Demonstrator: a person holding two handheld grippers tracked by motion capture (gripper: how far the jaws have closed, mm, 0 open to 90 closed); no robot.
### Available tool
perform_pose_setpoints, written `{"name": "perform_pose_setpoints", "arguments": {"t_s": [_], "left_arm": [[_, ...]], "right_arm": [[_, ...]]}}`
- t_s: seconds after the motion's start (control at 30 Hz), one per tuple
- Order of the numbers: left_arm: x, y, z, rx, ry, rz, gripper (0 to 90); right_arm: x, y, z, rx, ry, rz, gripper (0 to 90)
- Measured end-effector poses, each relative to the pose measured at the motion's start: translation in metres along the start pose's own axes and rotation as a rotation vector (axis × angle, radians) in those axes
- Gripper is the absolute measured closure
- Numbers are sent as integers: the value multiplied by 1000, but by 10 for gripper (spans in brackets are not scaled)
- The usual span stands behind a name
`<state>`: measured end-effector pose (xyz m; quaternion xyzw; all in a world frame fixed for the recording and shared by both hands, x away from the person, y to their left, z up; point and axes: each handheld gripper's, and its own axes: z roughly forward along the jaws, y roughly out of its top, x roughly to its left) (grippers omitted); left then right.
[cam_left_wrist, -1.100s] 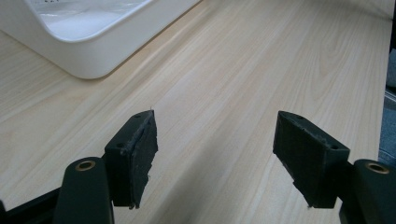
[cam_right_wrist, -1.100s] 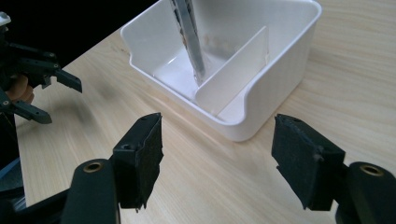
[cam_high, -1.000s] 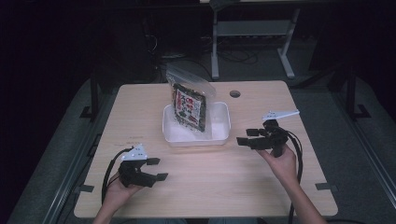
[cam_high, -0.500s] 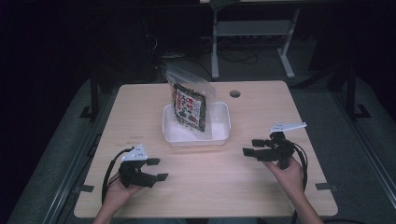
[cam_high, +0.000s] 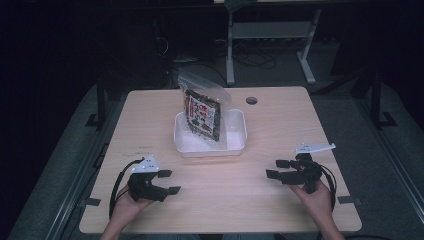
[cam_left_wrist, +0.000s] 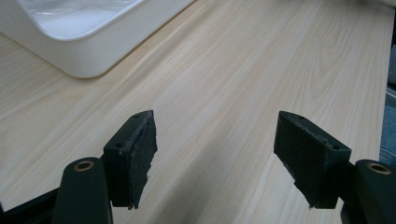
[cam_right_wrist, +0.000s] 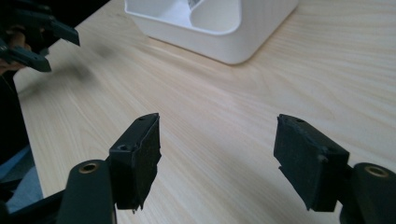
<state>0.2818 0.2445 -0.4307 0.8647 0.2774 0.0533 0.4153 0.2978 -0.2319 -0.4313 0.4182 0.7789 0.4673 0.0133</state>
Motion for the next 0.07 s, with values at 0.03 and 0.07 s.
{"name": "perform_pose_setpoints", "arguments": {"t_s": [0.03,0.07], "left_arm": [[0,0,0,1,1,1,287],[0,0,0,1,1,1,287]], "right_arm": [[0,-3,0,4,-4,-2,299],[1,-6,0,7,-8,-1,296]]}}
